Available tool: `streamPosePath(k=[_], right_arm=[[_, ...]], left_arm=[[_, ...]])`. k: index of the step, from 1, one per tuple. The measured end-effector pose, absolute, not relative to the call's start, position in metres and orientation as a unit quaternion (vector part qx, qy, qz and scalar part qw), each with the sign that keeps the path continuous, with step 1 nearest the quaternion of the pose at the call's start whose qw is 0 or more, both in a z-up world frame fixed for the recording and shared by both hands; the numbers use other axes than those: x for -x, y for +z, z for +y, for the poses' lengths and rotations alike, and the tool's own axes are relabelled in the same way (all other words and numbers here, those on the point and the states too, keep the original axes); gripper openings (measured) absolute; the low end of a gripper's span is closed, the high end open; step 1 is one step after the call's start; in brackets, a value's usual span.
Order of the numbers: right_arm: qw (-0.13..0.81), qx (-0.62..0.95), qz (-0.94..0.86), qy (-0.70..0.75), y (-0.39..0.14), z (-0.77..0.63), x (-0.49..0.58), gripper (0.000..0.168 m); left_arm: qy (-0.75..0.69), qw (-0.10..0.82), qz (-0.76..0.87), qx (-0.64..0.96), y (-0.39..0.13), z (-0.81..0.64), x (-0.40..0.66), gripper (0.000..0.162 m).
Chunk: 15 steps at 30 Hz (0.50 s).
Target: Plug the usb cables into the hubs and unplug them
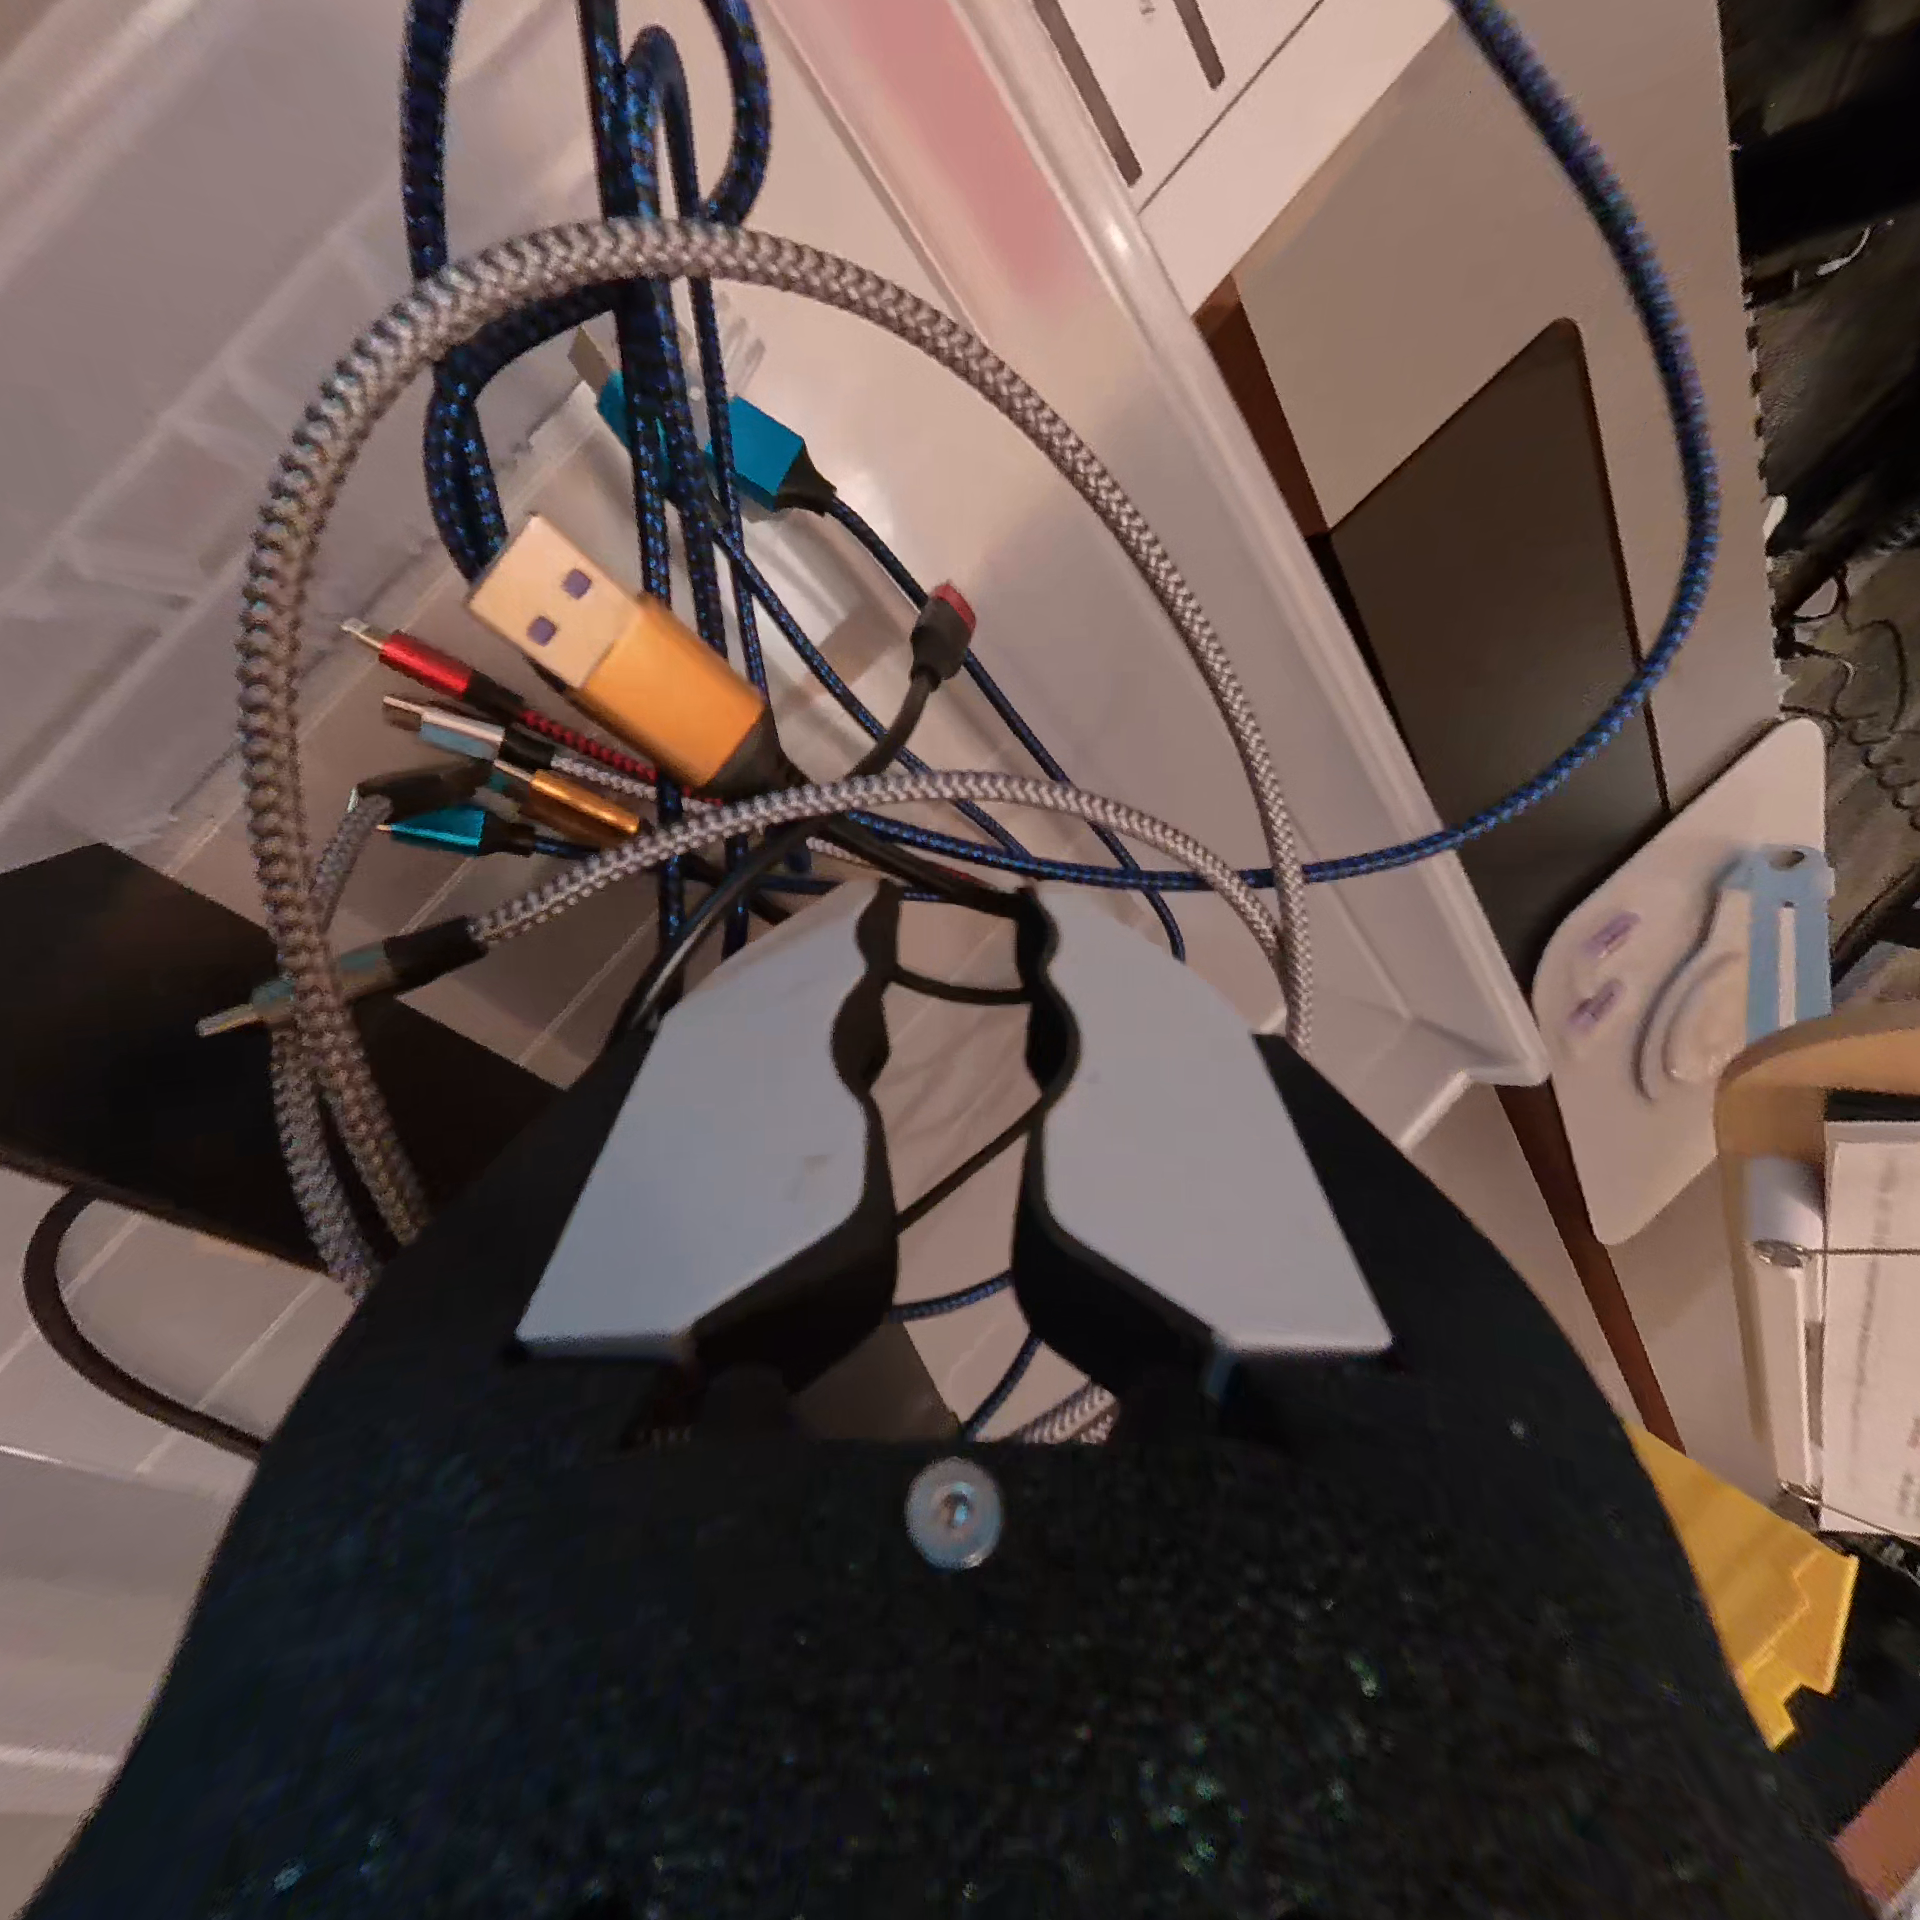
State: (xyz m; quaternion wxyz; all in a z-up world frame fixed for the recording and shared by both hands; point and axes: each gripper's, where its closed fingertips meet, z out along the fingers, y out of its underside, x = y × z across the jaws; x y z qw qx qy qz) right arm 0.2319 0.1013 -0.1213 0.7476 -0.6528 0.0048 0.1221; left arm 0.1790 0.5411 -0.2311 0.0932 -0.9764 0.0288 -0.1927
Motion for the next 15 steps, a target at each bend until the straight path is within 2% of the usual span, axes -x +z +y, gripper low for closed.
streamPosePath(k=[2,7,15], right_arm=[[0.747,0.655,0.007,0.119,-0.123,0.101,-0.234,0.075],[0.743,0.659,0.006,0.115,-0.126,0.100,-0.237,0.075],[0.744,0.658,0.002,0.117,-0.125,0.101,-0.234,0.075]], left_arm=[[-0.195,0.097,0.028,0.976,-0.233,0.542,-0.179,0.008],[-0.216,0.087,0.101,0.967,-0.224,0.536,-0.186,0.000],[-0.245,0.125,0.251,0.928,-0.135,0.541,-0.178,0.000]])
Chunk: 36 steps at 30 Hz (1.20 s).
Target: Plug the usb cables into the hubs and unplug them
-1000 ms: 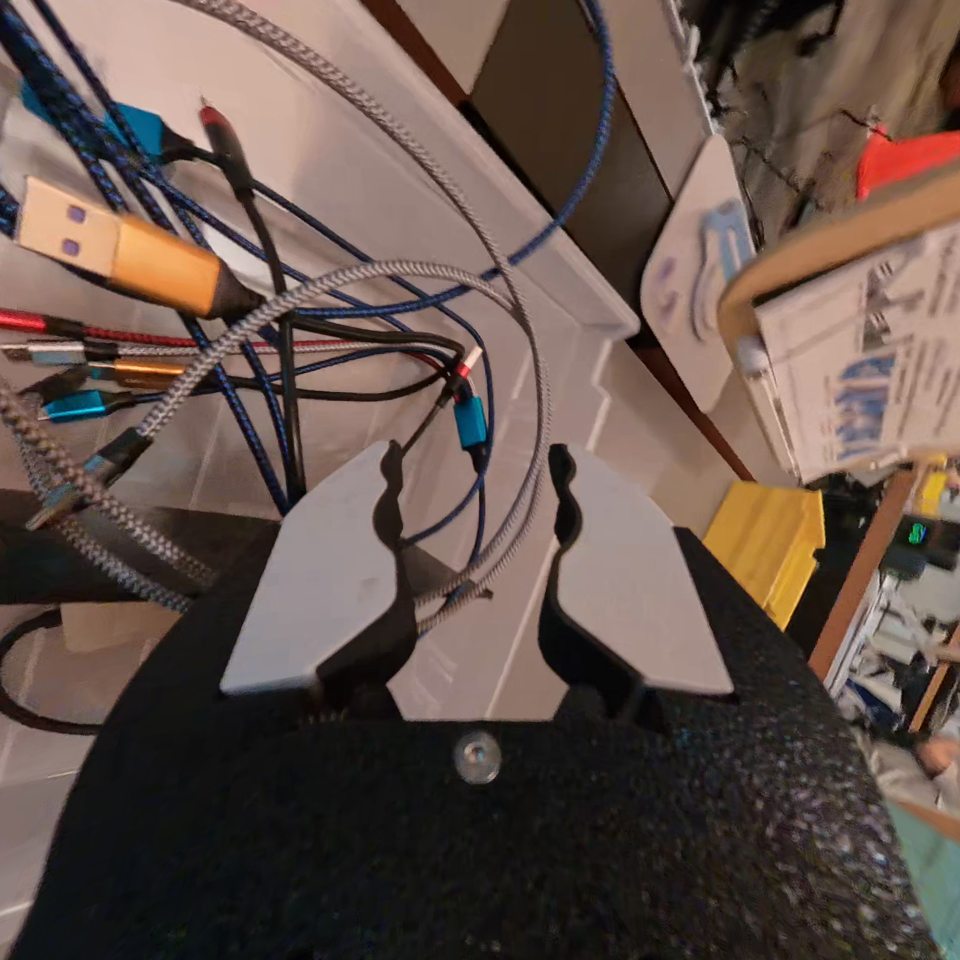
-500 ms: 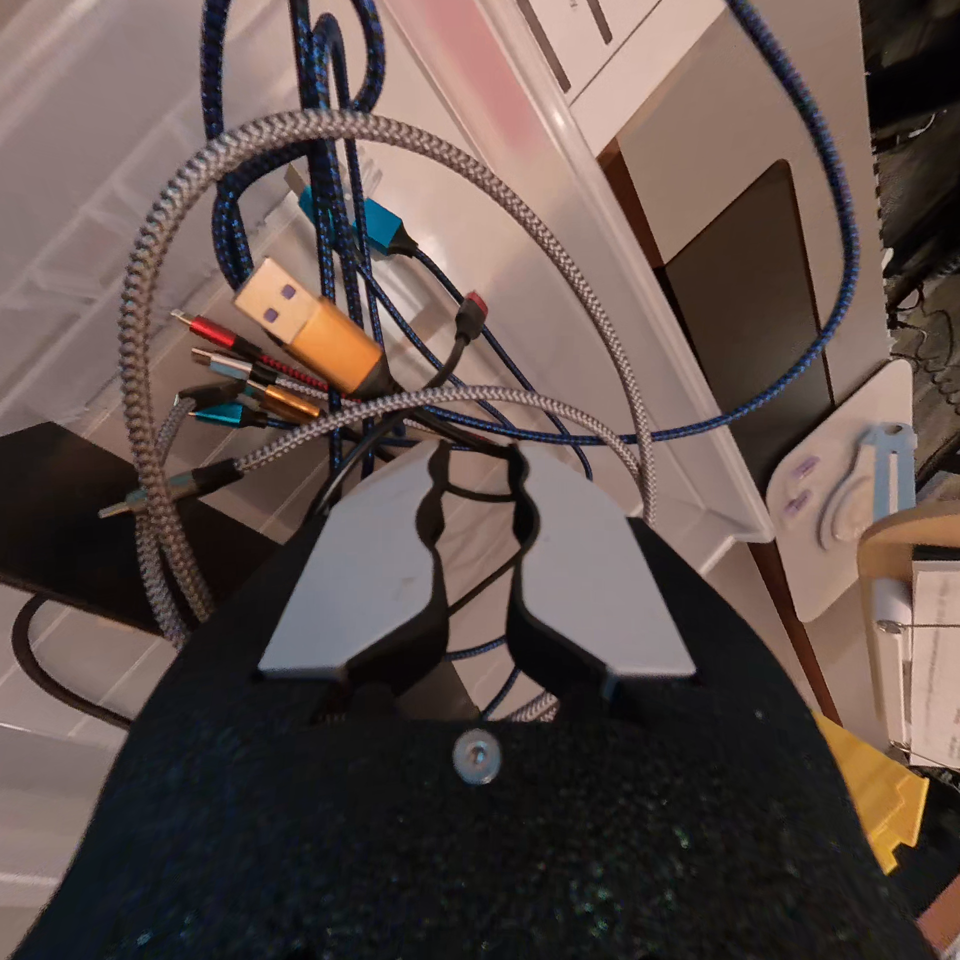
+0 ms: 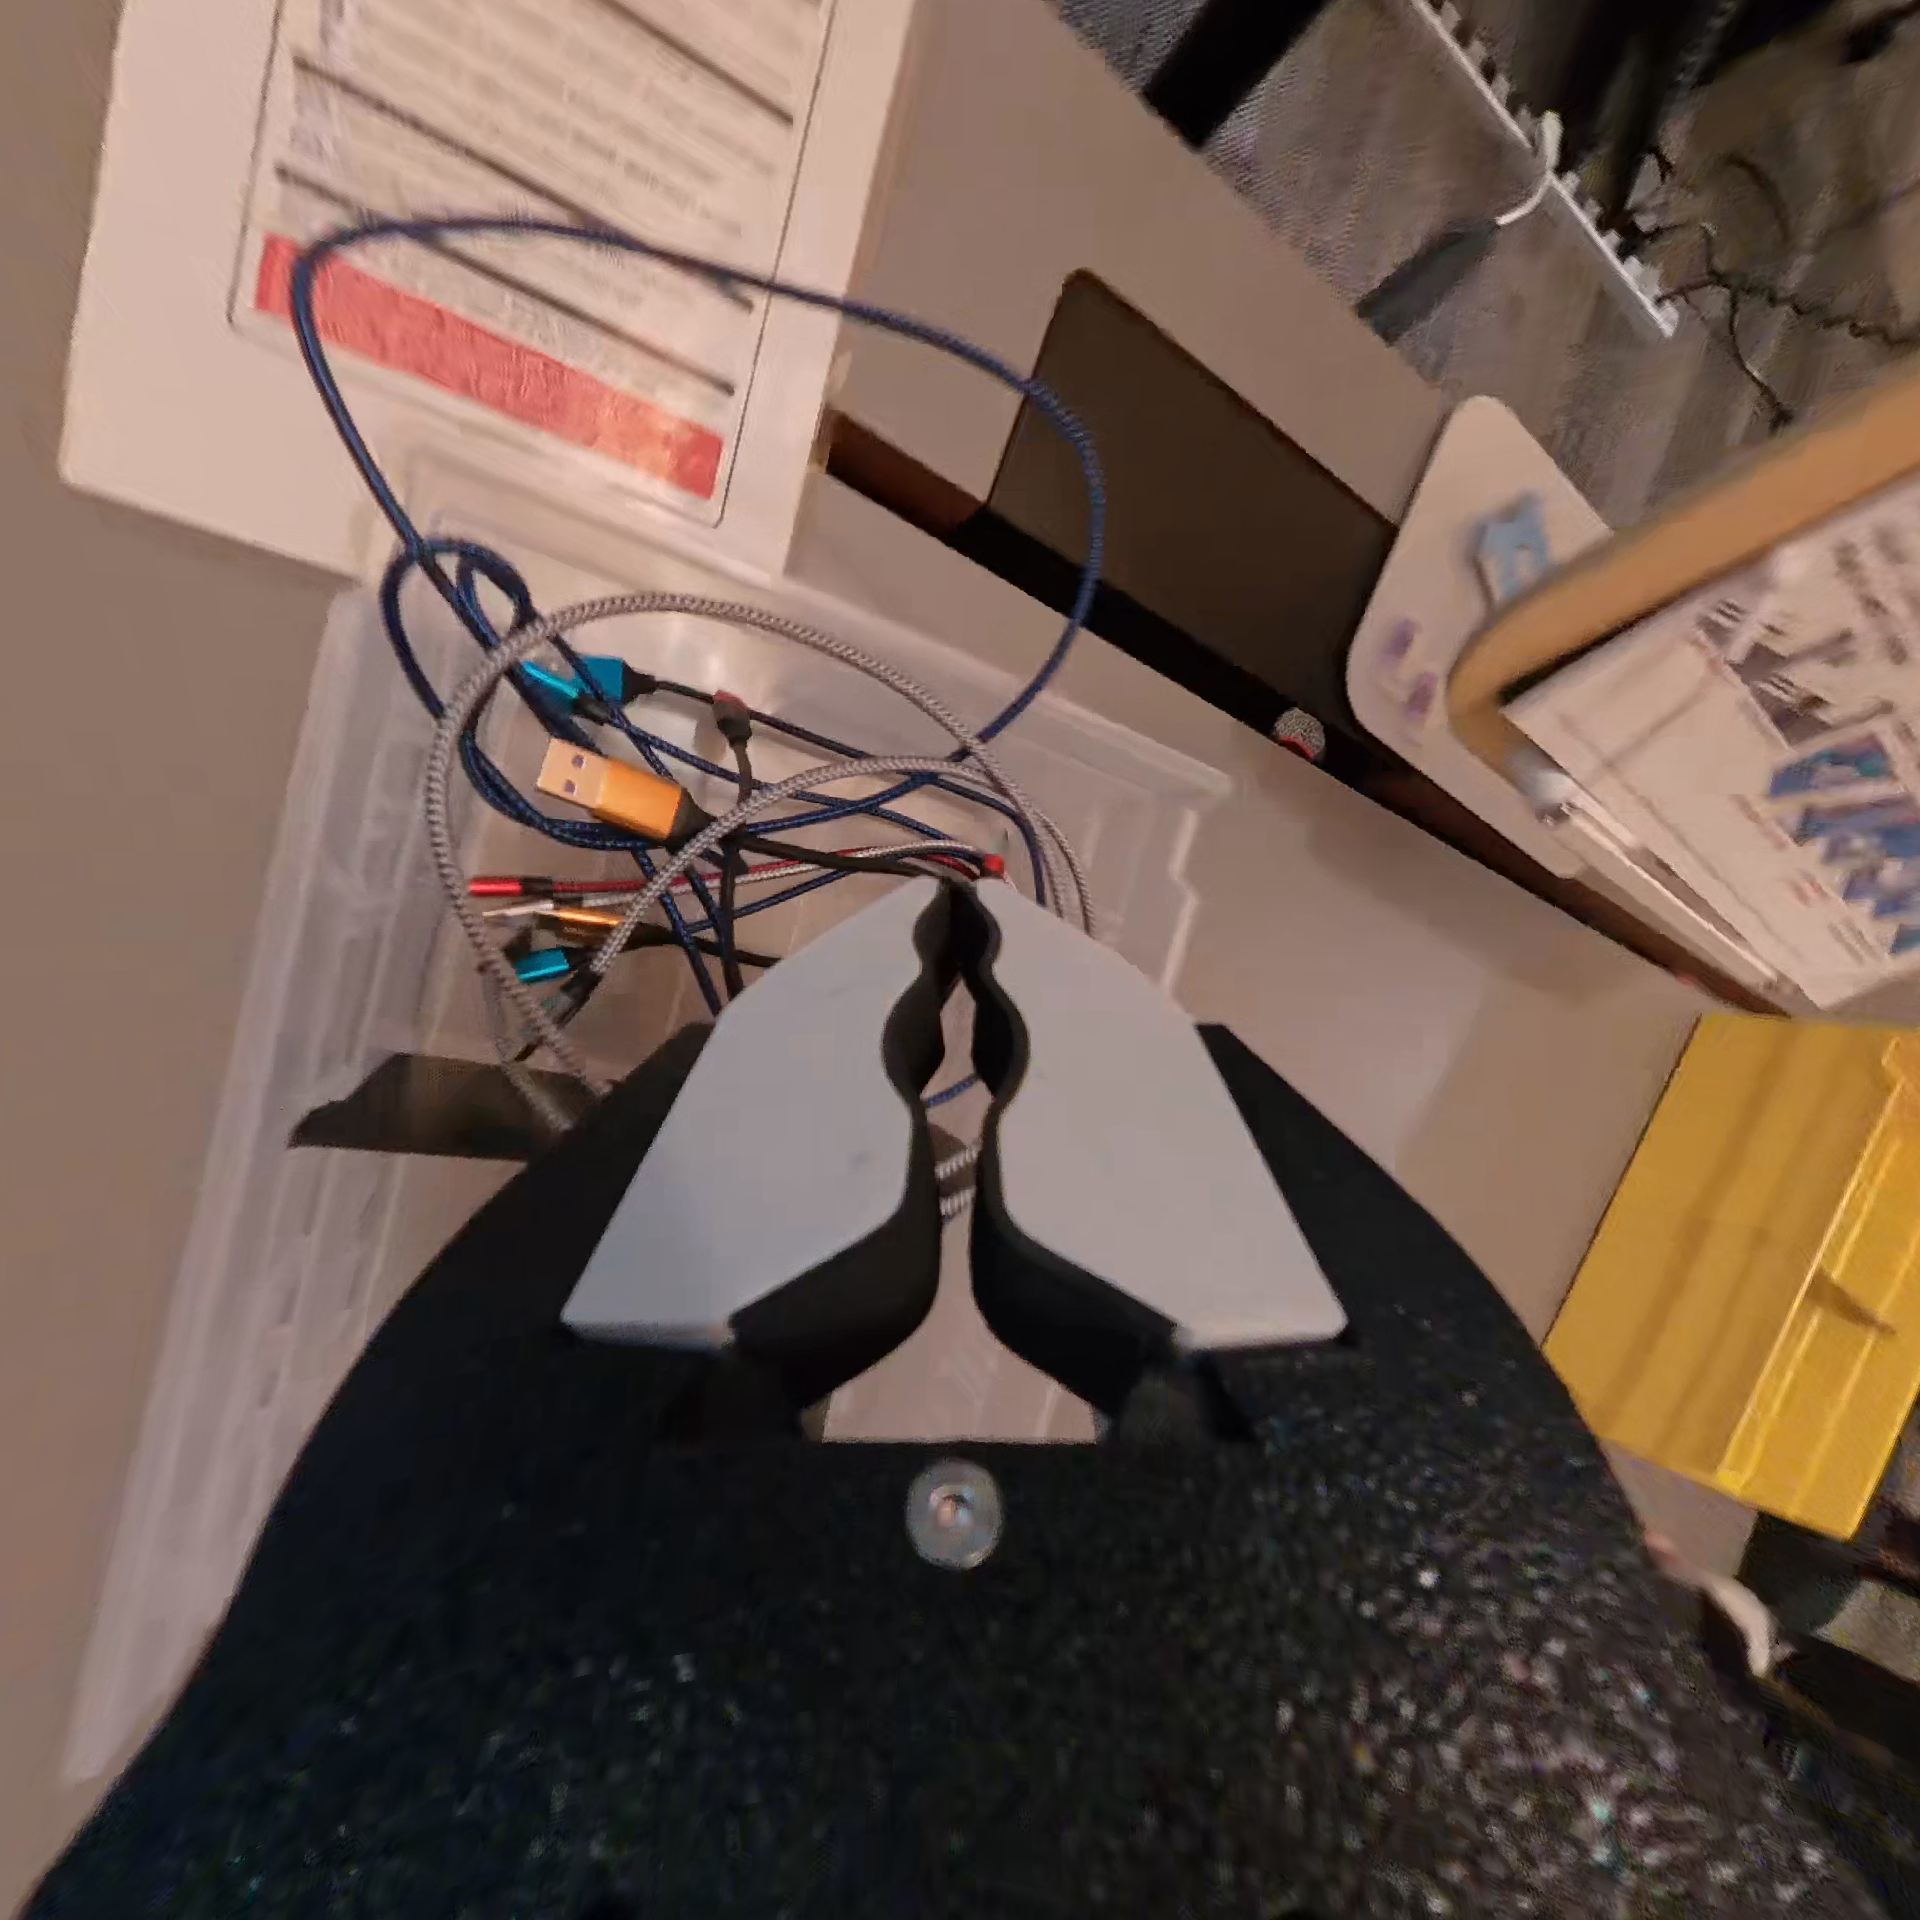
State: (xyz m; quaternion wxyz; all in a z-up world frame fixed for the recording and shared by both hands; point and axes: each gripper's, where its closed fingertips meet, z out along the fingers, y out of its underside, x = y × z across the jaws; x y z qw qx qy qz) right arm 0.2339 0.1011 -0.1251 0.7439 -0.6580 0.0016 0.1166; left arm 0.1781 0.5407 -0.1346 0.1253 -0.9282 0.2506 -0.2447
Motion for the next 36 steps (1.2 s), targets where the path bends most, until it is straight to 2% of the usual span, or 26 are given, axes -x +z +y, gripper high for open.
streamPosePath(k=[6,8,10,14,18,20,21,23,28,36], right_arm=[[0.744,0.659,-0.010,0.110,-0.120,0.102,-0.228,0.075],[0.742,0.661,-0.015,0.107,-0.120,0.102,-0.226,0.075],[0.742,0.662,-0.022,0.104,-0.119,0.102,-0.223,0.075],[0.738,0.667,-0.031,0.094,-0.118,0.100,-0.223,0.075],[0.737,0.668,-0.026,0.099,-0.121,0.101,-0.226,0.074],[0.735,0.670,-0.025,0.100,-0.124,0.102,-0.226,0.075],[0.734,0.672,-0.025,0.099,-0.125,0.102,-0.226,0.075],[0.733,0.673,-0.025,0.097,-0.126,0.102,-0.227,0.075],[0.735,0.671,-0.019,0.092,-0.125,0.098,-0.233,0.074],[0.735,0.672,-0.019,0.089,-0.123,0.095,-0.235,0.075]], left_arm=[[-0.306,0.111,0.244,0.914,-0.116,0.515,-0.184,0.000],[-0.303,0.105,0.220,0.921,-0.131,0.512,-0.184,0.025],[-0.248,0.071,0.256,0.932,-0.155,0.507,-0.172,0.033],[-0.104,0.101,0.305,0.941,-0.177,0.532,-0.132,0.036],[-0.151,0.084,0.281,0.944,-0.186,0.525,-0.143,0.039],[-0.122,0.077,0.286,0.947,-0.197,0.525,-0.137,0.028],[-0.102,0.073,0.294,0.947,-0.203,0.525,-0.133,0.006],[-0.109,0.079,0.299,0.945,-0.204,0.526,-0.134,0.001],[-0.137,0.110,0.326,0.929,-0.163,0.539,-0.139,0.002],[-0.211,0.161,0.402,0.876,-0.037,0.537,-0.136,0.002]])
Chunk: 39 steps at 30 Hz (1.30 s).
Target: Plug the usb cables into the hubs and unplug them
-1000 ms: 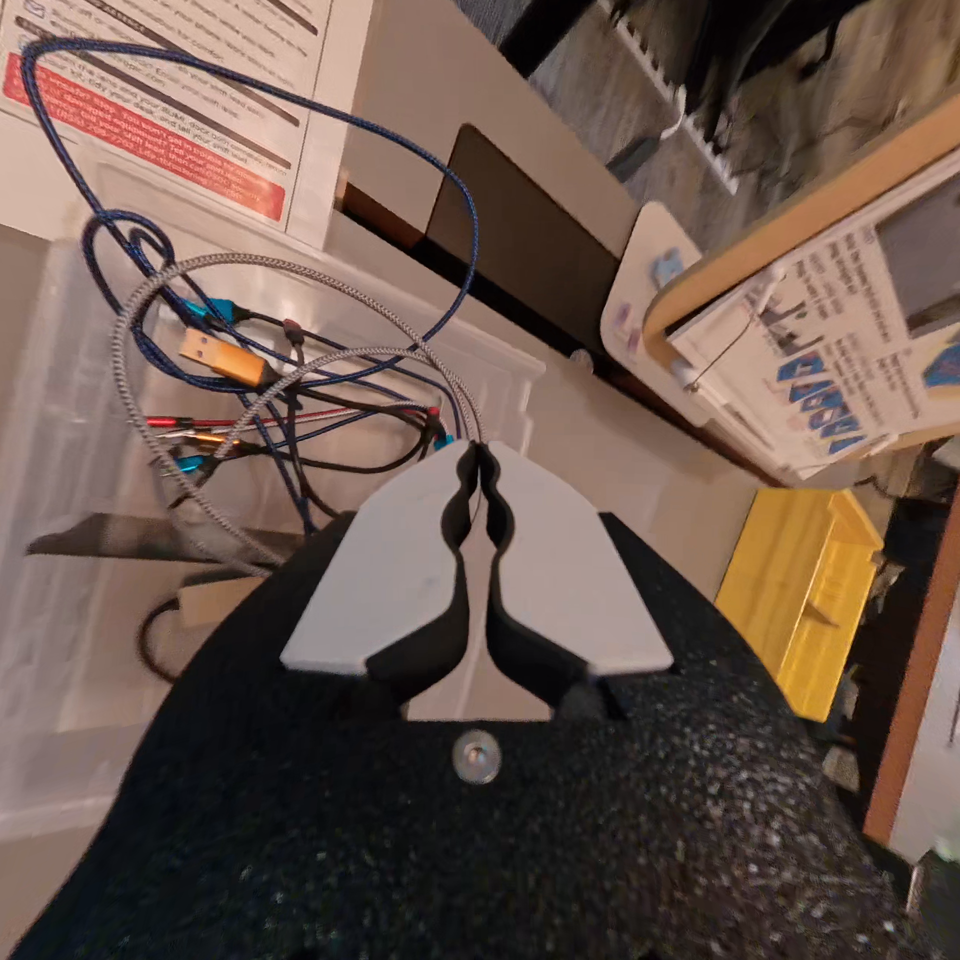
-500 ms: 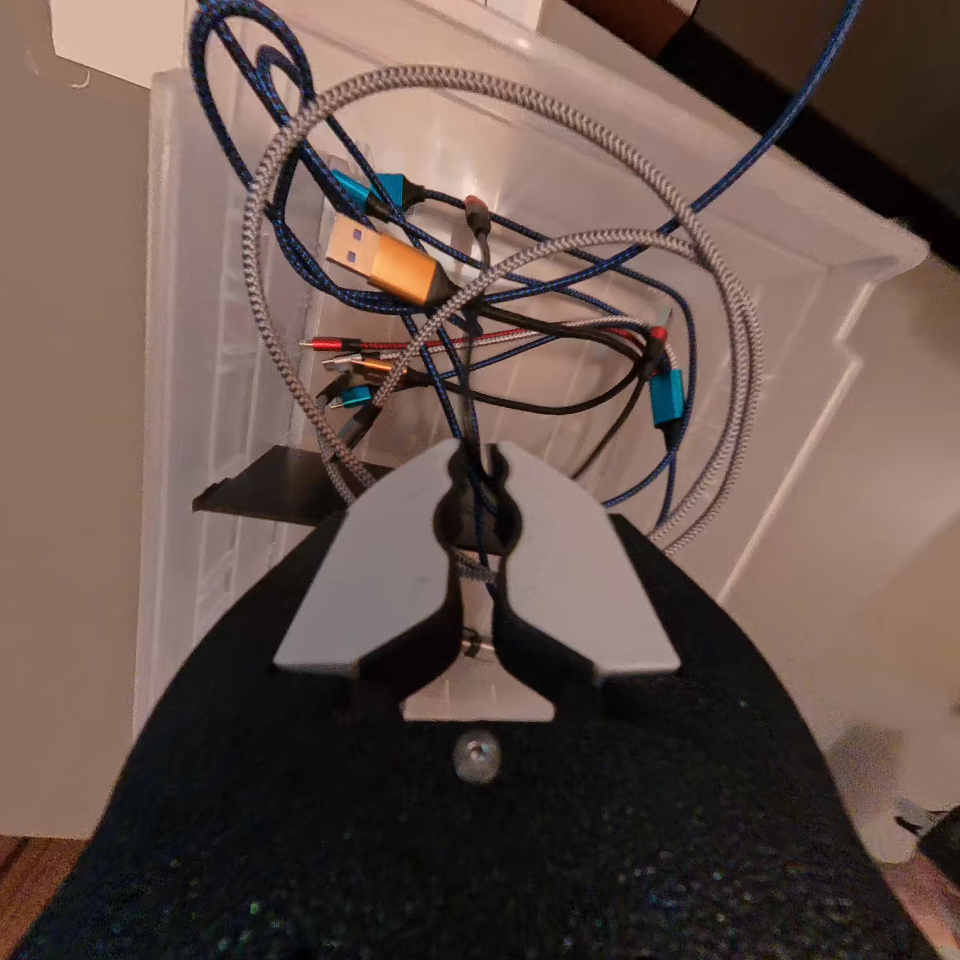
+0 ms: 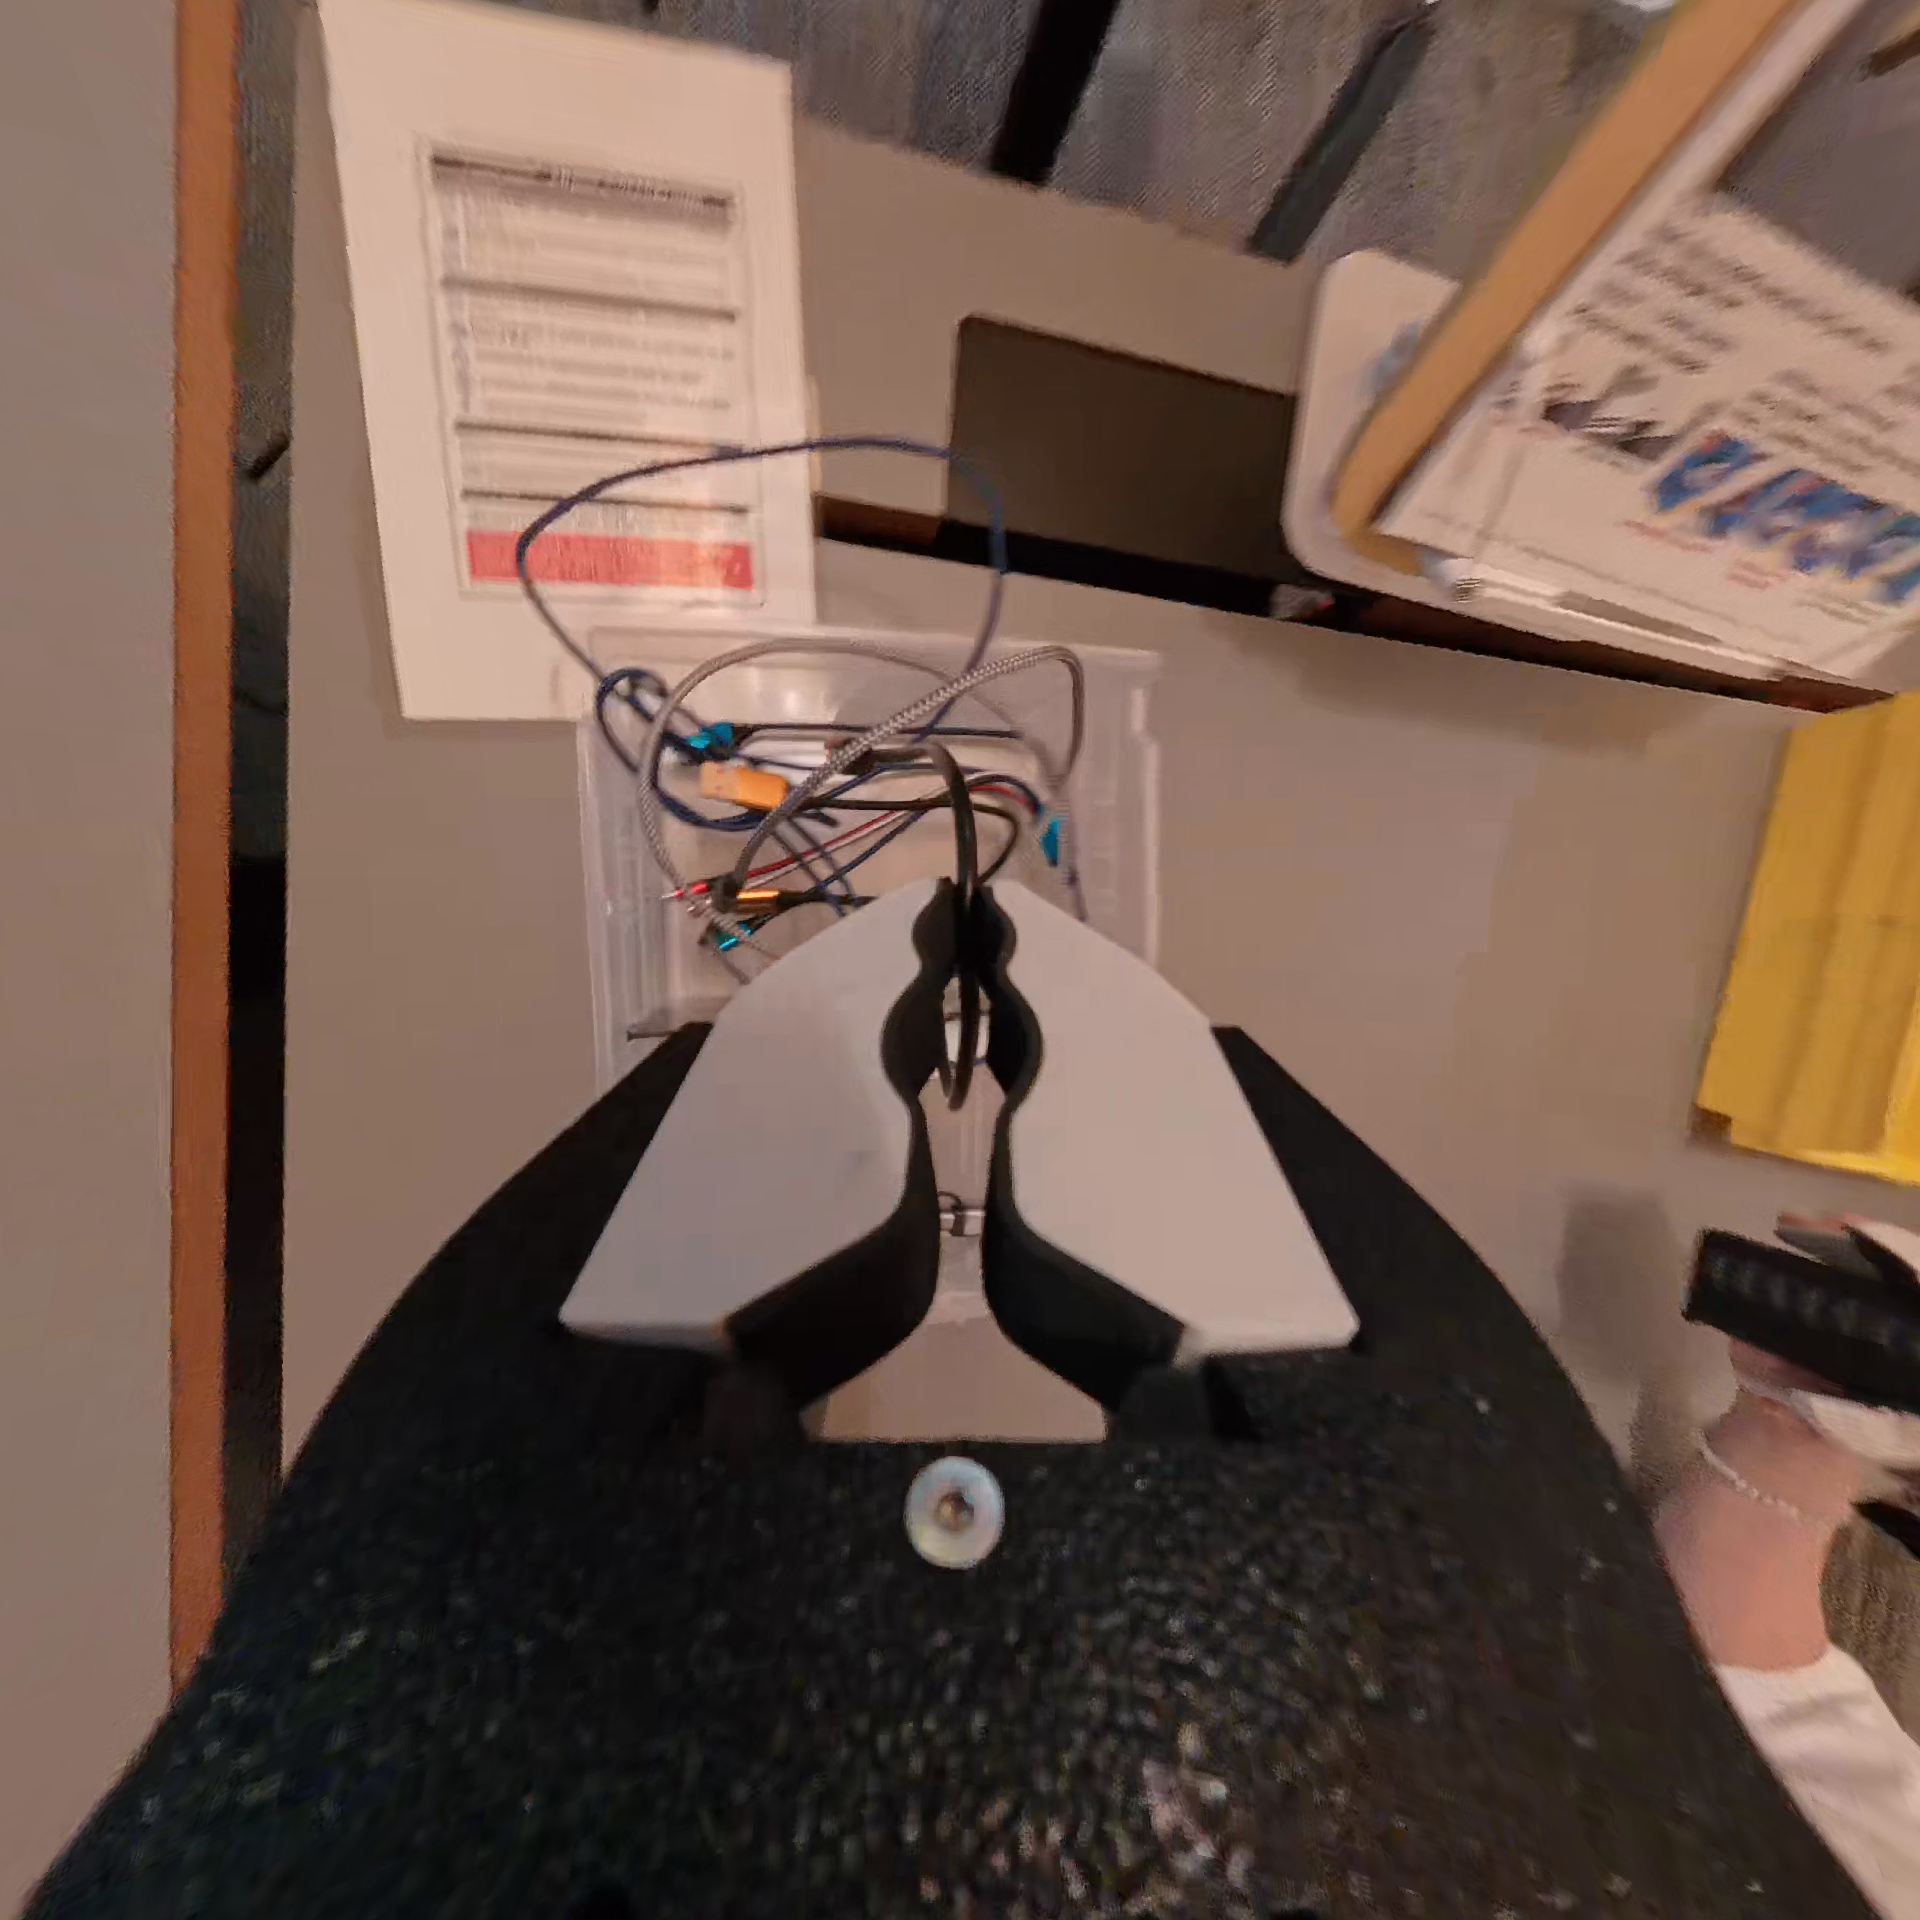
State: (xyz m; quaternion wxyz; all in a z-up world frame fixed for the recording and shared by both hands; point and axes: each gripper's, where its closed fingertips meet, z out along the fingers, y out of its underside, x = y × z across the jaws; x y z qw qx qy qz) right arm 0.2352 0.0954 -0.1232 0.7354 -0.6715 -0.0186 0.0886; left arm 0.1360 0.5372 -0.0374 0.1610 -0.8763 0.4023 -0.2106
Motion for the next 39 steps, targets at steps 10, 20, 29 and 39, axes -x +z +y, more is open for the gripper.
streamPosePath(k=[10,20,29,39], right_arm=[[0.738,0.667,-0.019,0.095,-0.120,0.093,-0.235,0.074],[0.765,0.616,-0.077,0.174,-0.104,0.067,-0.223,0.076],[0.780,0.557,-0.117,0.258,-0.096,0.047,-0.210,0.075],[0.772,0.586,-0.089,0.228,-0.108,0.061,-0.220,0.075]], left_arm=[[-0.276,0.147,0.518,0.796,0.062,0.459,-0.123,0.002],[-0.496,0.089,0.547,0.668,0.011,0.268,-0.154,0.001],[-0.539,0.074,0.488,0.682,-0.155,0.185,-0.164,0.002],[-0.185,0.276,0.637,0.696,-0.249,0.263,-0.112,0.048]])
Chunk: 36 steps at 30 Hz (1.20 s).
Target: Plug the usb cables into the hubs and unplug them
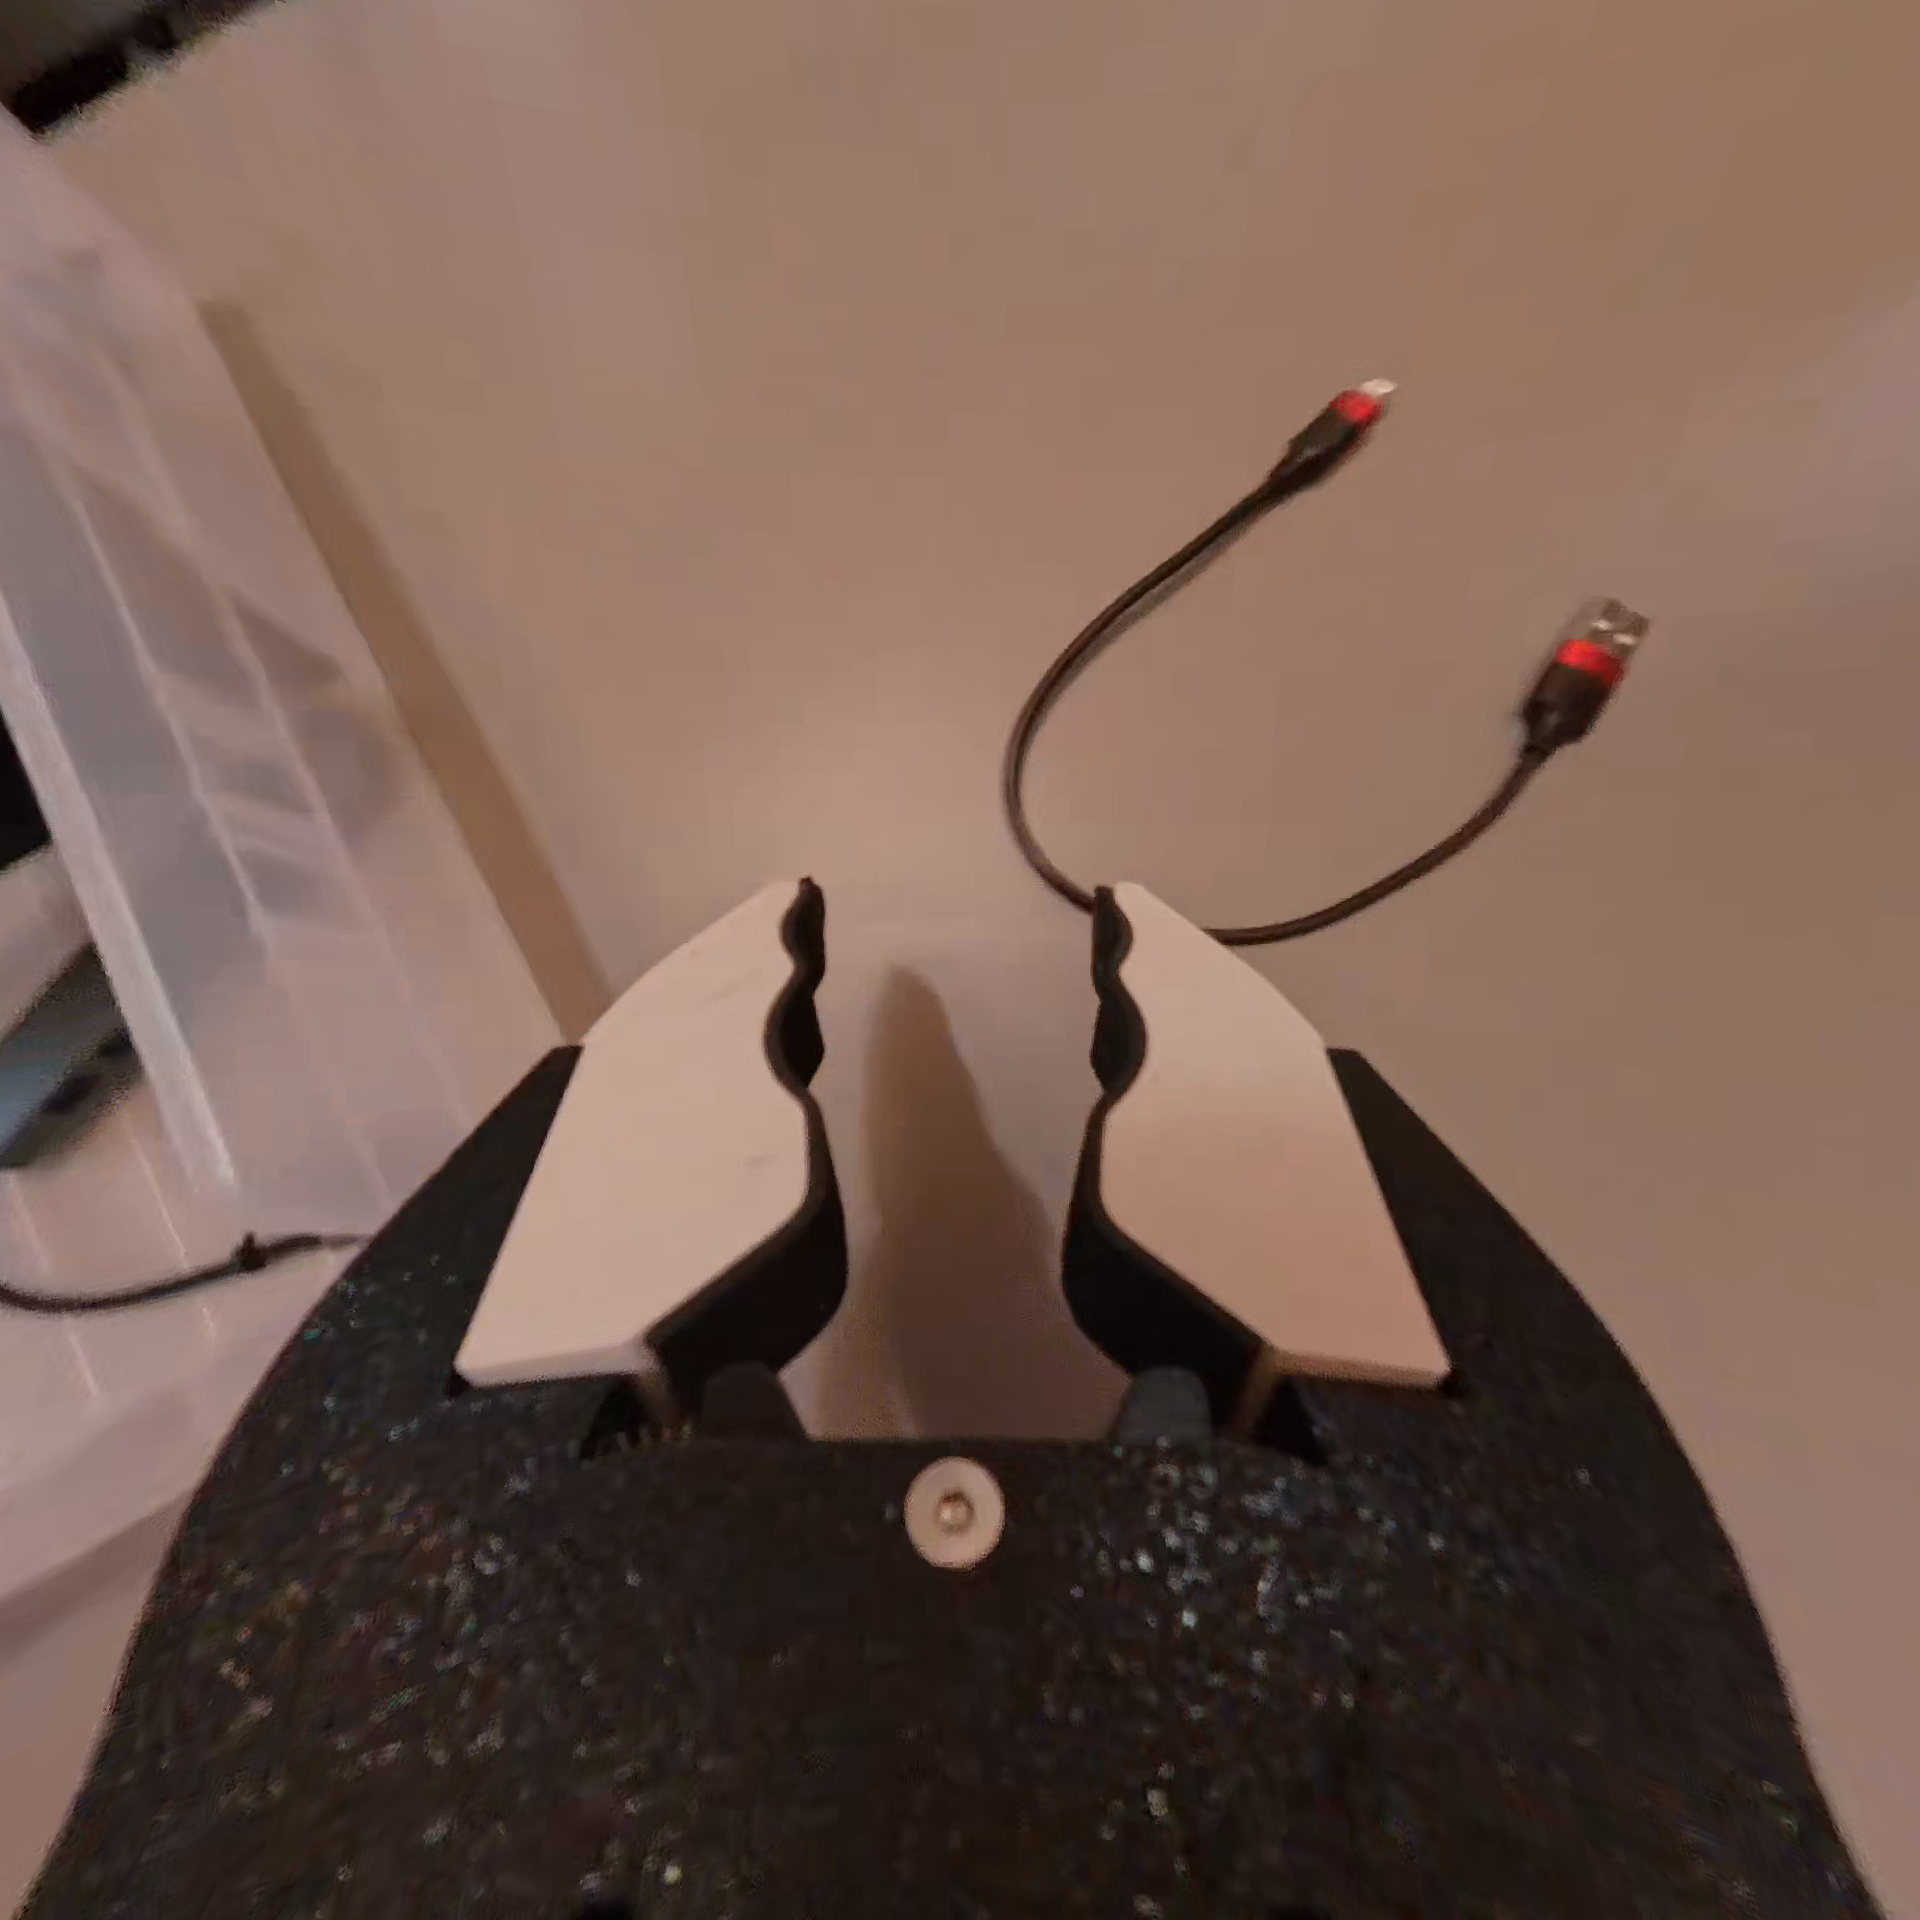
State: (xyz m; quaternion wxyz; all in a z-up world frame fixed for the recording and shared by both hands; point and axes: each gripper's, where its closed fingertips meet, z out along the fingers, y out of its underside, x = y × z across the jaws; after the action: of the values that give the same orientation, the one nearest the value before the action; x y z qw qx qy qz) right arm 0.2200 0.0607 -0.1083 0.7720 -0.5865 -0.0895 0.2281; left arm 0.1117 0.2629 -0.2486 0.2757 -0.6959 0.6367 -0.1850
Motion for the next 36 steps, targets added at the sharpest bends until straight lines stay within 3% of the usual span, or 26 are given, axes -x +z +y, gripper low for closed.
streamPosePath(k=[4,9,11,15,18,24,36], right_arm=[[0.772,0.586,-0.090,0.231,-0.111,0.064,-0.219,0.075],[0.771,0.587,-0.092,0.229,-0.113,0.063,-0.219,0.076],[0.770,0.593,-0.094,0.217,-0.114,0.062,-0.221,0.076],[0.775,0.592,-0.090,0.203,-0.114,0.058,-0.228,0.076],[0.783,0.578,-0.084,0.213,-0.111,0.055,-0.231,0.076],[0.779,0.580,-0.111,0.209,-0.113,0.052,-0.226,0.076],[0.772,0.567,-0.134,0.254,-0.107,0.053,-0.209,0.076]], left_arm=[[-0.316,0.251,0.728,0.554,-0.233,0.185,-0.133,0.046],[-0.278,0.188,0.820,0.464,-0.272,0.141,-0.152,0.039],[-0.263,0.175,0.828,0.463,-0.286,0.140,-0.159,0.036],[-0.286,0.179,0.798,0.499,-0.288,0.145,-0.174,0.014],[-0.330,0.162,0.781,0.505,-0.287,0.143,-0.178,0.014],[-0.641,0.090,0.639,0.415,-0.187,0.108,-0.170,0.014],[-0.648,0.128,0.677,0.324,-0.121,0.070,-0.155,0.014]])
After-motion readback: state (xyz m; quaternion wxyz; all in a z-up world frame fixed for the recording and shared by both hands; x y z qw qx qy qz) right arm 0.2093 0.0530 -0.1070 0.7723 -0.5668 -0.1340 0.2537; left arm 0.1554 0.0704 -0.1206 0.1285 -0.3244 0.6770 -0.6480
